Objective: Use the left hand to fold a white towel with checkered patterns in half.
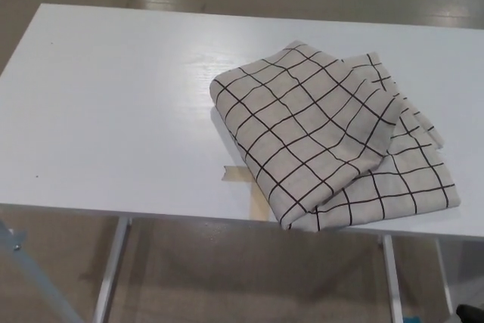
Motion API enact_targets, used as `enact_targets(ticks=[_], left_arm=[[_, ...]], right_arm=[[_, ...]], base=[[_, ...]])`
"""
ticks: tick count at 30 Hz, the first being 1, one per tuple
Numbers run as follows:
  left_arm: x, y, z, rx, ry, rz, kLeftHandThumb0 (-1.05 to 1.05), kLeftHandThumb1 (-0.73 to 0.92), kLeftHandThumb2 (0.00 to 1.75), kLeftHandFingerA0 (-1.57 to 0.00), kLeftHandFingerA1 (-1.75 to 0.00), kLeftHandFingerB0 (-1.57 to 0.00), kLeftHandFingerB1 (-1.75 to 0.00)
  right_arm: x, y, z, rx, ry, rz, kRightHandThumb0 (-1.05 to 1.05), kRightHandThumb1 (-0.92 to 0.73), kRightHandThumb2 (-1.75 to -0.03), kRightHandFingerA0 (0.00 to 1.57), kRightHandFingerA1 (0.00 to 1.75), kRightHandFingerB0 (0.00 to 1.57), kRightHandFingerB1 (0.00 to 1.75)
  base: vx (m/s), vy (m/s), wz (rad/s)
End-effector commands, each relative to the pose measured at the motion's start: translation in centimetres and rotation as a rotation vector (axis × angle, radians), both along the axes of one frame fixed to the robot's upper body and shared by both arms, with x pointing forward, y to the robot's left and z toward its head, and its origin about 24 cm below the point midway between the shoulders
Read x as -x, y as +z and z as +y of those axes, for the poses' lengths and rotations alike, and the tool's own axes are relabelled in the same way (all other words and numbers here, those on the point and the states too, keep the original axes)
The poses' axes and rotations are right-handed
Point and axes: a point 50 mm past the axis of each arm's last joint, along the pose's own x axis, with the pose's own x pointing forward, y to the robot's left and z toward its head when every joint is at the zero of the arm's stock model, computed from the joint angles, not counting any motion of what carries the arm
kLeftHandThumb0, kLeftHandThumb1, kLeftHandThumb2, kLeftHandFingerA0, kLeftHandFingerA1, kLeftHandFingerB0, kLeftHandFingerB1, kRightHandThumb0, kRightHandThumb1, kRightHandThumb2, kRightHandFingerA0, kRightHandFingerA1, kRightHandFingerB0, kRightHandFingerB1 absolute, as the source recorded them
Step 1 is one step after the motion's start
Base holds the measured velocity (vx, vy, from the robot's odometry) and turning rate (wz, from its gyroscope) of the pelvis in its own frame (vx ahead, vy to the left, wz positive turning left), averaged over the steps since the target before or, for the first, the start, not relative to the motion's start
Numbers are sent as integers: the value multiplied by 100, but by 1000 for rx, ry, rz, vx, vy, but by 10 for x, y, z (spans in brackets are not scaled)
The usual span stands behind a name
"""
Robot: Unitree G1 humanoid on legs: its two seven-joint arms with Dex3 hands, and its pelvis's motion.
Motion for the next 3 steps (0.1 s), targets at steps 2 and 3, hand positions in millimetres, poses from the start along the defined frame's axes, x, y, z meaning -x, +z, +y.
enact_targets(ticks=[2, 3], left_arm=[[22, -48, -4, -39, 406, 21, -36, 38, 52, -46, -37, -53, -37], [22, -48, -4, -39, 406, 21, -36, 38, 52, -46, -37, -53, -37]], right_arm=[[13, -12, 2, -20, -2, 75, -32, -59, -57, 59, 68, 57, 53], [13, -12, 2, -20, -2, 75, -32, -59, -57, 59, 68, 57, 53]], base=[[0, 0, 0], [0, 0, 0]])
